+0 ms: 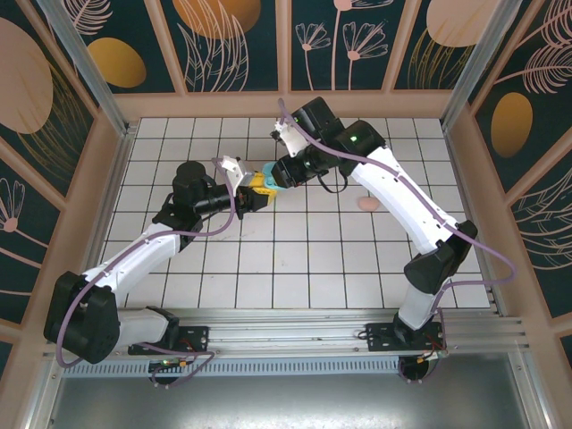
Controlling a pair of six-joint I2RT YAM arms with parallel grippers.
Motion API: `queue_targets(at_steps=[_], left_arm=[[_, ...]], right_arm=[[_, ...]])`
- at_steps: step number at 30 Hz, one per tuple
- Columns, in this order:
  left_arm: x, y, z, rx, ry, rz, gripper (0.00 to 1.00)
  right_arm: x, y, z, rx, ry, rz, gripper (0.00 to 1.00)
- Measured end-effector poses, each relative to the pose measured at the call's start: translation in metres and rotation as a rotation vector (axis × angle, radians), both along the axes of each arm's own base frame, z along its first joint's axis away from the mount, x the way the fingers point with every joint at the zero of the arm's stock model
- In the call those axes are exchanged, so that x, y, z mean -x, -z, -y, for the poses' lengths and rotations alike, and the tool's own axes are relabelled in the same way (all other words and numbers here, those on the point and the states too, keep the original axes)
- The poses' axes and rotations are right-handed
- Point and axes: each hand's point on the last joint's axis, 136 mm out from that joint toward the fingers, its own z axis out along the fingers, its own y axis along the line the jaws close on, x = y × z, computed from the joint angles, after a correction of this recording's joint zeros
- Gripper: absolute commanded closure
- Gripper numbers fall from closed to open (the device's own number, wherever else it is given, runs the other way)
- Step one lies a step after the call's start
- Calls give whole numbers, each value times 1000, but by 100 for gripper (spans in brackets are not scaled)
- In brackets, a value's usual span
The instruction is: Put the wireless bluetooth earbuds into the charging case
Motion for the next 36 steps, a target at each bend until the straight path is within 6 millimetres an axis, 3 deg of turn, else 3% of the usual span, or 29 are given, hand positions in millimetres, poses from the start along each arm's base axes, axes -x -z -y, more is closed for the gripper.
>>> queue_targets(at_steps=[9,17,22,30,36], left_arm=[[1,-4,-1,5,-1,10,80],[0,-4,-2,3,-12,11,80],[0,-4,-2,4,-12,11,80],[0,-6,-2,5,-19,17,80],[2,-15,-5,14,-27,39,80]], right_arm=[[6,-5,-2,-38,-15,-31,68],[-2,-1,13,-38,41,-53,68],[-13,-9,27,-64,99,-43,68],[-11,-27,25,-141,99,-14,71],[-24,-28,49,-208,231,-20,72]])
